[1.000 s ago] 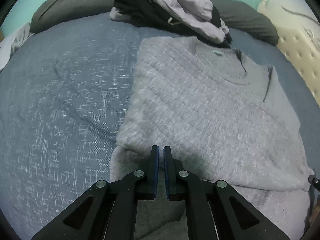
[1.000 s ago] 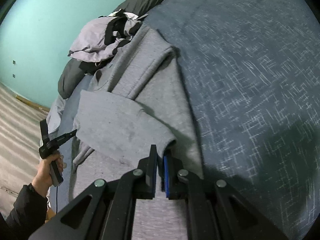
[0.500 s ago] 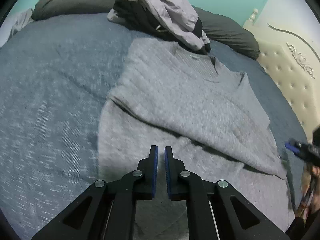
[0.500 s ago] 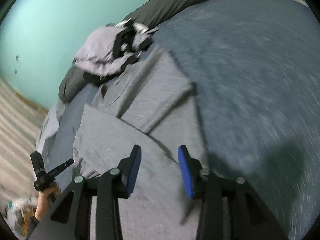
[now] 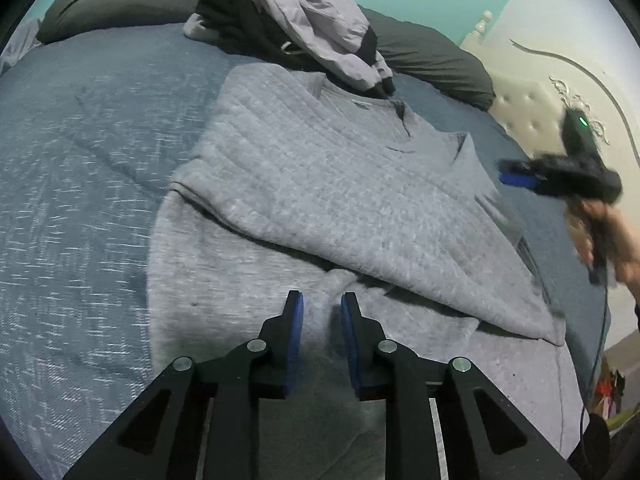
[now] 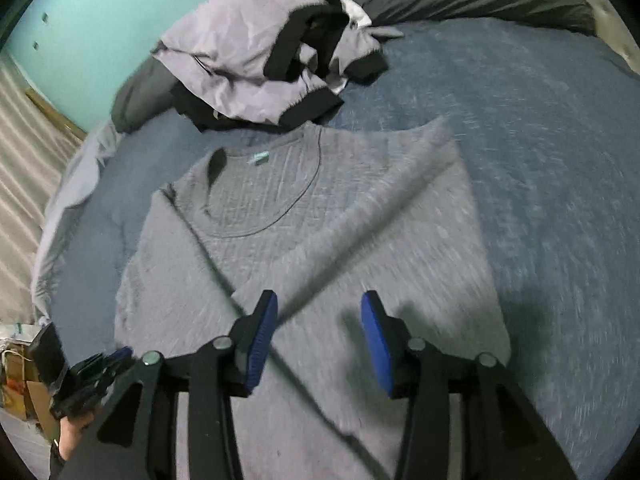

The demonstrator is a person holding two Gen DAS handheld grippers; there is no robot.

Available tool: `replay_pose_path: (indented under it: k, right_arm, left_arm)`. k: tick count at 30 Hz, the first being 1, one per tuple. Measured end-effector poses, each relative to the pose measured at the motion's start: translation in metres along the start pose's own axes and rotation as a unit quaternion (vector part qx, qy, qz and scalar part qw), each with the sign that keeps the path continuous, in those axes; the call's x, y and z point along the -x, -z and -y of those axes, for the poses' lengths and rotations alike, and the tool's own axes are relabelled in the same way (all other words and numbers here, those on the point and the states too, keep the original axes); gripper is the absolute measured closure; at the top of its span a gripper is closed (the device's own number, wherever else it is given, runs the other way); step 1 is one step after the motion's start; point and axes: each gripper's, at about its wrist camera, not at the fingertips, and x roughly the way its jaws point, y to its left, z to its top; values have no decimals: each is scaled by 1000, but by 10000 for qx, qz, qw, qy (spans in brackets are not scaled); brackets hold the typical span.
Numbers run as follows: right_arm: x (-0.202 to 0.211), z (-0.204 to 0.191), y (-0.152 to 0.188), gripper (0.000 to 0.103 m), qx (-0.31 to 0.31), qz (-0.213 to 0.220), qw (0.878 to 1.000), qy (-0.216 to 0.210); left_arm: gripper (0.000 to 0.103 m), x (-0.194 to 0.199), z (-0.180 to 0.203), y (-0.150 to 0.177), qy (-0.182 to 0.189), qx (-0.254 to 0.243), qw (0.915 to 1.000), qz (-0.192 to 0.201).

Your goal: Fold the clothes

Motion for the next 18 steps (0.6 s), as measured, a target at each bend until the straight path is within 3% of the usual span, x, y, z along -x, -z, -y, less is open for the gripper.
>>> replay_pose_path:
  k: [8, 10, 12, 14, 18]
  right_arm:
    - [-57, -17, -32, 59, 254, -481, 9969, 568]
    - [-65, -15, -36, 70, 218, -547, 9960, 675]
    - [-72, -12, -39, 89, 164, -577, 9957, 701]
    - [-75, -9, -41, 97, 81, -519, 9964, 672]
    - [-72, -1, -46, 99, -205, -226, 9990, 316]
  left_arm:
    - [82, -9, 8, -2, -87, -268, 9996, -91]
    - [83, -11, 9, -3, -117, -336, 9993, -106]
    - [100, -11, 8, -3, -187, -360, 9991, -94]
    - [100, -10, 4, -2, -123, -268, 9995, -73]
    - [100, -5, 4, -2, -102, -265, 9996, 12]
